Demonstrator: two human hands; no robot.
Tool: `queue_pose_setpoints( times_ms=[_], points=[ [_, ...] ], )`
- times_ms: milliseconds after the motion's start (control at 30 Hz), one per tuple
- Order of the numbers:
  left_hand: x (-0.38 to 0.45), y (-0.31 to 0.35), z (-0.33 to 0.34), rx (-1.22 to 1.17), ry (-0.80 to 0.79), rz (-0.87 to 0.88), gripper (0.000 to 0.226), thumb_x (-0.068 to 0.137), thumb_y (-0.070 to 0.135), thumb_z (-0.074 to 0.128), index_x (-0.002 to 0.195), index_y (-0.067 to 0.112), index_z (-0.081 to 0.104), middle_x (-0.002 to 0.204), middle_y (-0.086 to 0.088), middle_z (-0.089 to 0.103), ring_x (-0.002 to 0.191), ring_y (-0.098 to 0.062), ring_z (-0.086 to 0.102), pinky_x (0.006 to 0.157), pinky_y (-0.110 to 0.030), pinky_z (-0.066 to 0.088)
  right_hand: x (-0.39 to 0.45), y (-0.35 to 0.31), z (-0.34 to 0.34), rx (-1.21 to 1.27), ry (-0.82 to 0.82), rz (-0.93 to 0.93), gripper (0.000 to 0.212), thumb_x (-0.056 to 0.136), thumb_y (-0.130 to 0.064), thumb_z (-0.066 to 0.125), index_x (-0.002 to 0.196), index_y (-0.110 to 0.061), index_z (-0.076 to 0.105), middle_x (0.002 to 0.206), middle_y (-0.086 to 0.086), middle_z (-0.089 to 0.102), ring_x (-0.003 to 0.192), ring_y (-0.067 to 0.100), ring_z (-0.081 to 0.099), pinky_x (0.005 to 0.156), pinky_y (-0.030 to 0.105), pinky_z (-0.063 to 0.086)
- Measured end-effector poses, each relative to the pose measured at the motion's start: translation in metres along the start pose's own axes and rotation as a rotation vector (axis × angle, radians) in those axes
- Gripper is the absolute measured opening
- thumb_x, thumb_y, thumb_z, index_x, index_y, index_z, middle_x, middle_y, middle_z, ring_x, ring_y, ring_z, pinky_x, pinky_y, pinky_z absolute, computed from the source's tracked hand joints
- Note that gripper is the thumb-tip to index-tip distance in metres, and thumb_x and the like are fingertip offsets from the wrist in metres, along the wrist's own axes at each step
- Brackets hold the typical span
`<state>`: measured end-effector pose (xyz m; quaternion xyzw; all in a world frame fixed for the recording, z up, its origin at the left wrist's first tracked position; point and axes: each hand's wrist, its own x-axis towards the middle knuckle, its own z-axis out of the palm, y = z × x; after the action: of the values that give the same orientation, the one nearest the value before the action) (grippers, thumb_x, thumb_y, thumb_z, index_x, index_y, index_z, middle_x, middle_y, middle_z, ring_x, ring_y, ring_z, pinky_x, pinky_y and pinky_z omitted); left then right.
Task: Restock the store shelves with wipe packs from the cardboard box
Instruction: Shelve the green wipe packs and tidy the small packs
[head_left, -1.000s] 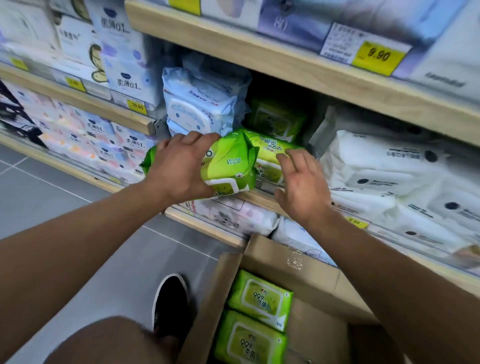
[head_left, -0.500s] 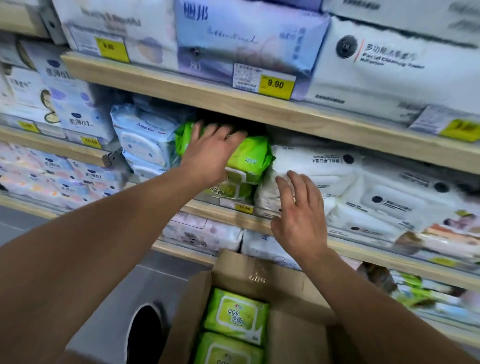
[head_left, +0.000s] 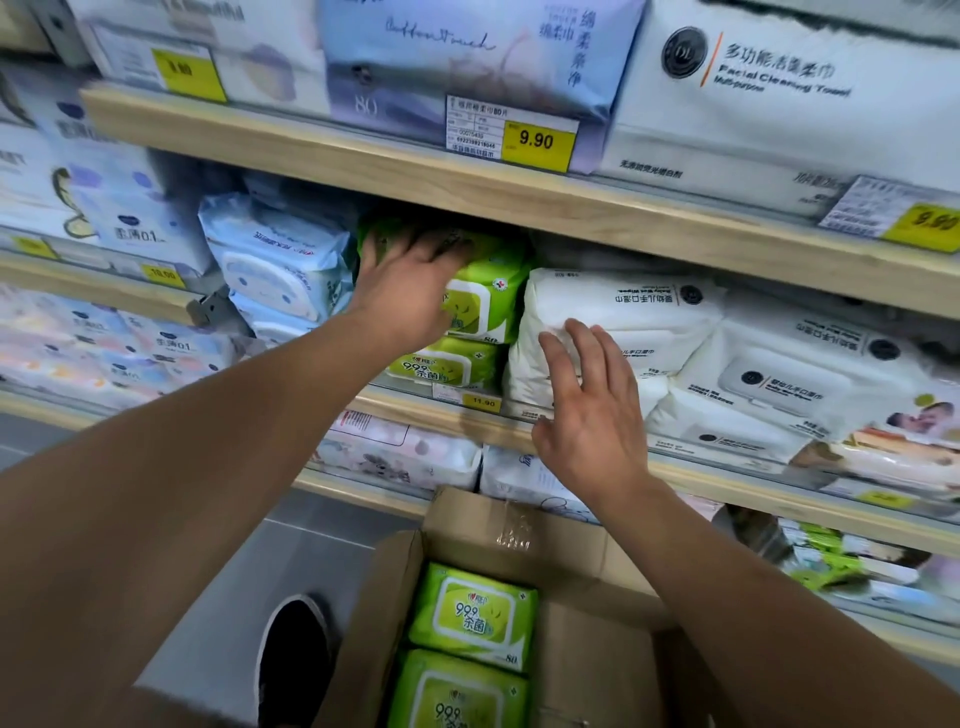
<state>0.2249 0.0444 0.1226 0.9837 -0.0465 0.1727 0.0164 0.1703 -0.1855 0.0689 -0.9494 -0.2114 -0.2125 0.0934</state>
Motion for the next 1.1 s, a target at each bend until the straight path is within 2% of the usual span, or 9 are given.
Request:
queue_pose_setpoints(
  times_ms=[233,300,433,567,733,900,1100],
  points=[
    [-0.038,0.001,-0.011,-0.048,-0.038,-0.008,0.08,0.078,0.036,0.066,0.146,0.029,0.026,0.153,-0.004,0.028,0.142,-0.028,0.019,0.112,-0.06,0.016,-0.013,-0.01,-0.012,0.031,-0.134,0.023,0.086,0.072,-0.021,0.074,0.147,-0.016,0.032,0.155,0.009,0.025,0.142,0.034,0.019,0.116,0.044,0.02],
    [-0.055,0.008,-0.014,-0.091,-0.048,-0.017,0.078,0.08,0.037,0.065,0.147,0.028,0.027,0.155,-0.003,0.026,0.142,-0.028,0.019,0.113,-0.058,0.017,-0.024,-0.014,-0.014,0.059,-0.177,0.024,0.085,0.074,-0.025,0.073,0.147,-0.016,0.03,0.155,0.009,0.024,0.142,0.033,0.02,0.115,0.044,0.023],
    [-0.108,0.031,-0.002,-0.17,-0.102,0.007,0.074,0.08,0.039,0.062,0.146,0.024,0.033,0.153,-0.006,0.032,0.139,-0.03,0.028,0.109,-0.055,0.027,-0.061,-0.019,-0.009,0.112,-0.235,0.011,0.078,0.075,-0.026,0.068,0.144,-0.012,0.035,0.15,0.012,0.032,0.137,0.034,0.028,0.114,0.044,0.028],
    [-0.171,0.058,0.031,-0.281,-0.174,-0.002,0.074,0.069,0.042,0.057,0.139,0.019,0.046,0.142,-0.012,0.047,0.128,-0.034,0.045,0.104,-0.05,0.037,-0.109,-0.019,0.003,0.152,-0.364,0.024,0.076,0.071,-0.024,0.068,0.141,-0.013,0.039,0.148,0.01,0.034,0.135,0.033,0.031,0.112,0.041,0.029],
    [-0.232,0.089,0.075,-0.326,-0.418,-0.039,0.075,0.068,0.044,0.054,0.138,0.018,0.045,0.144,-0.009,0.045,0.128,-0.033,0.044,0.105,-0.046,0.038,-0.166,-0.01,0.02,0.113,-0.593,0.01,0.079,0.08,-0.032,0.064,0.147,-0.016,0.025,0.15,0.004,0.024,0.138,0.028,0.02,0.114,0.037,0.019],
    [-0.273,0.112,0.115,-0.258,-0.655,0.013,0.078,0.078,0.04,0.064,0.146,0.027,0.029,0.152,0.002,0.032,0.135,-0.026,0.034,0.106,-0.038,0.033,-0.215,0.003,0.051,0.159,-0.718,0.053,0.073,0.079,-0.029,0.063,0.144,-0.019,0.031,0.147,0.002,0.028,0.134,0.026,0.026,0.111,0.037,0.028],
    [-0.304,0.124,0.168,-0.186,-0.896,0.064,0.082,0.079,0.046,0.066,0.146,0.024,0.024,0.148,-0.003,0.035,0.132,-0.029,0.036,0.107,-0.045,0.034,-0.259,0.018,0.096,0.215,-0.902,0.107,0.071,0.081,-0.032,0.062,0.144,-0.019,0.031,0.146,0.006,0.03,0.134,0.029,0.029,0.112,0.043,0.03]
  ],
)
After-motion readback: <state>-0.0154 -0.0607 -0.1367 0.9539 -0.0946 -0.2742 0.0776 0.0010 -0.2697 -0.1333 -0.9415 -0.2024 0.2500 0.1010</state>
